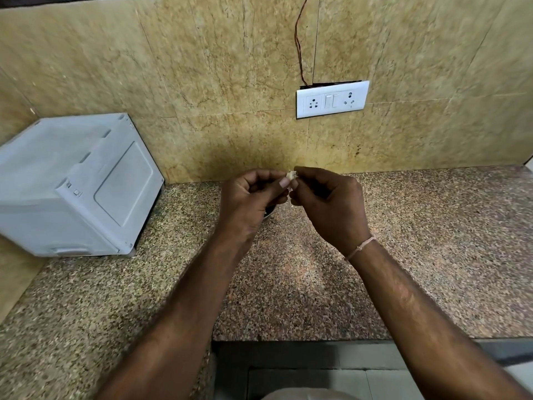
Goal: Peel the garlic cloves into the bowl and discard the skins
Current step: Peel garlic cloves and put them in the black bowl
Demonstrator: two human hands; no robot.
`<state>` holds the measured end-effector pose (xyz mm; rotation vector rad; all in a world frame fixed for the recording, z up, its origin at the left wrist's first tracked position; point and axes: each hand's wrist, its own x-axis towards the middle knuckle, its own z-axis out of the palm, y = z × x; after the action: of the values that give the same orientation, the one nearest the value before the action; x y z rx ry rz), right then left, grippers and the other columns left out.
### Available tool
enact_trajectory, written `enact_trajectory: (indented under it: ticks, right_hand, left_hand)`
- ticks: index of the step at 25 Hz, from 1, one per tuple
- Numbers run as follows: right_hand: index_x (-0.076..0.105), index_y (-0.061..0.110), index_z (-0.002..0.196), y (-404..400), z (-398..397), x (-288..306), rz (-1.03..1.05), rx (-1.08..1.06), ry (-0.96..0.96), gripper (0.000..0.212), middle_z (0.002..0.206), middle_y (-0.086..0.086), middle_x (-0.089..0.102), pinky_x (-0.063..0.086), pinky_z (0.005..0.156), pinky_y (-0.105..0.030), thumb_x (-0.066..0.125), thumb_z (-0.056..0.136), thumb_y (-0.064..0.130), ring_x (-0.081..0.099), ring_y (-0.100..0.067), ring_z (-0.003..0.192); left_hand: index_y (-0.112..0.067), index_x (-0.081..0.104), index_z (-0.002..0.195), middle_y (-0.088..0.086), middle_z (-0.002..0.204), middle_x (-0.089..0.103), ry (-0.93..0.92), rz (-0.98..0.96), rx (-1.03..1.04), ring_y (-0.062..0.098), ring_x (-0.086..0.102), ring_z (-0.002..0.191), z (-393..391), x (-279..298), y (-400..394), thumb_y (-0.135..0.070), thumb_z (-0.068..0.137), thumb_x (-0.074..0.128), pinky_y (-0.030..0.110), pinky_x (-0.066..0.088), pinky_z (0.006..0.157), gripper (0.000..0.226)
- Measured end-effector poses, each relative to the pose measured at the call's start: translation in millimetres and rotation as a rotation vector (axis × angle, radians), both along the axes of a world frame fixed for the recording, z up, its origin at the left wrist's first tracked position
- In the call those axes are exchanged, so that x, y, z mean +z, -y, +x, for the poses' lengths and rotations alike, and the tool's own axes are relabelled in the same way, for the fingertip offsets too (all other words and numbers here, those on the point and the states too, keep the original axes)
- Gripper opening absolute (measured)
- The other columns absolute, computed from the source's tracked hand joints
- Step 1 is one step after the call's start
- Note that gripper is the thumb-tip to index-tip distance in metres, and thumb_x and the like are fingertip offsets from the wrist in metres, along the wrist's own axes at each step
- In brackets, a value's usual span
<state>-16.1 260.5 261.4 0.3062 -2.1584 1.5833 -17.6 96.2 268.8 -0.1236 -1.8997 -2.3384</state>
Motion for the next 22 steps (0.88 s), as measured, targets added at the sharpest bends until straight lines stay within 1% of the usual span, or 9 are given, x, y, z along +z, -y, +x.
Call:
enact_trajectory:
  ticks: [3, 5, 8, 10, 11, 13, 15, 19, 22]
  right_hand:
    - [0.078, 0.017, 0.113, -1.4, 0.1, 0.9, -0.049, 0.038, 0.038, 0.022, 0.086, 0.001, 0.08, 0.065, 0.072, -0.046, 0.076, 0.092, 0.026, 0.078, -0.012, 0.077]
    - [0.078, 0.032, 0.106, -1.0, 2.2, 3.4, -0.088, 0.074, 0.047, 0.016, 0.083, 0.004, 0.08, 0.065, 0.071, -0.046, 0.075, 0.091, 0.025, 0.078, -0.012, 0.075]
    - [0.074, 0.048, 0.094, -0.4, 4.7, 7.7, -0.13, 0.106, 0.067, 0.024, 0.085, 0.006, 0.08, 0.065, 0.07, -0.048, 0.076, 0.088, 0.025, 0.078, -0.014, 0.077]
    - [0.075, 0.051, 0.091, -1.2, 4.9, 7.5, -0.122, 0.102, 0.064, 0.025, 0.085, 0.006, 0.08, 0.065, 0.069, -0.049, 0.076, 0.087, 0.026, 0.078, -0.015, 0.078]
    - [0.076, 0.047, 0.093, -1.6, 4.7, 6.5, -0.128, 0.104, 0.064, 0.021, 0.085, 0.005, 0.08, 0.065, 0.069, -0.048, 0.076, 0.087, 0.027, 0.078, -0.016, 0.077]
    - [0.08, 0.028, 0.102, -2.0, 4.6, 3.8, -0.152, 0.107, 0.064, 0.014, 0.084, 0.001, 0.08, 0.065, 0.067, -0.047, 0.074, 0.089, 0.025, 0.078, -0.017, 0.076]
    - [0.08, 0.012, 0.104, -1.5, 5.3, 1.8, -0.177, 0.105, 0.065, 0.015, 0.084, -0.003, 0.079, 0.065, 0.067, -0.046, 0.075, 0.092, 0.019, 0.078, -0.018, 0.076]
    - [0.08, 0.006, 0.102, -1.3, 5.3, -0.5, -0.227, 0.125, 0.085, 0.011, 0.086, -0.008, 0.079, 0.066, 0.07, -0.046, 0.075, 0.093, 0.009, 0.079, -0.021, 0.078]
    - [0.08, 0.005, 0.102, -2.9, 4.0, -2.0, -0.218, 0.149, 0.095, 0.011, 0.087, -0.008, 0.079, 0.066, 0.071, -0.046, 0.075, 0.094, 0.011, 0.079, -0.021, 0.08]
  left_hand:
    - [-0.014, 0.083, 0.094, 0.012, 0.096, 0.081, -0.024, 0.0, -0.023, 0.023, 0.078, 0.089, 1.0, 0.6, -1.1, -0.01, 0.086, 0.083, 0.026, 0.062, 0.077, 0.009]
    - [-0.011, 0.082, 0.097, 0.012, 0.095, 0.081, -0.045, -0.022, -0.027, 0.024, 0.078, 0.089, 1.3, 1.2, -2.3, -0.005, 0.088, 0.08, 0.027, 0.062, 0.077, 0.01]
    - [-0.007, 0.081, 0.099, 0.009, 0.093, 0.081, -0.107, -0.091, 0.013, 0.025, 0.079, 0.089, 2.0, 1.7, -5.9, -0.004, 0.089, 0.08, 0.026, 0.062, 0.076, 0.011]
    - [-0.007, 0.081, 0.099, 0.005, 0.092, 0.081, -0.16, -0.153, 0.035, 0.021, 0.079, 0.088, 3.1, 0.8, -8.1, -0.004, 0.088, 0.081, 0.024, 0.061, 0.075, 0.012]
    - [-0.007, 0.081, 0.099, 0.003, 0.092, 0.081, -0.176, -0.176, 0.041, 0.019, 0.079, 0.088, 3.6, -0.2, -8.6, -0.003, 0.087, 0.082, 0.023, 0.061, 0.075, 0.012]
    - [-0.007, 0.081, 0.098, 0.002, 0.093, 0.081, -0.179, -0.201, 0.062, 0.018, 0.079, 0.089, 3.7, -2.6, -8.5, -0.003, 0.086, 0.083, 0.023, 0.061, 0.075, 0.012]
    - [-0.007, 0.08, 0.096, 0.003, 0.093, 0.081, -0.172, -0.205, 0.084, 0.019, 0.079, 0.09, 2.9, -4.2, -8.0, -0.004, 0.085, 0.084, 0.026, 0.061, 0.076, 0.013]
    - [-0.014, 0.079, 0.096, 0.002, 0.094, 0.081, -0.153, -0.212, 0.118, 0.02, 0.079, 0.091, 2.9, -5.1, -7.1, -0.008, 0.081, 0.088, 0.032, 0.063, 0.078, 0.018]
    - [-0.011, 0.081, 0.102, 0.002, 0.095, 0.081, -0.136, -0.221, 0.12, 0.021, 0.079, 0.093, 2.8, -6.9, -6.2, -0.008, 0.082, 0.088, 0.033, 0.064, 0.08, 0.021]
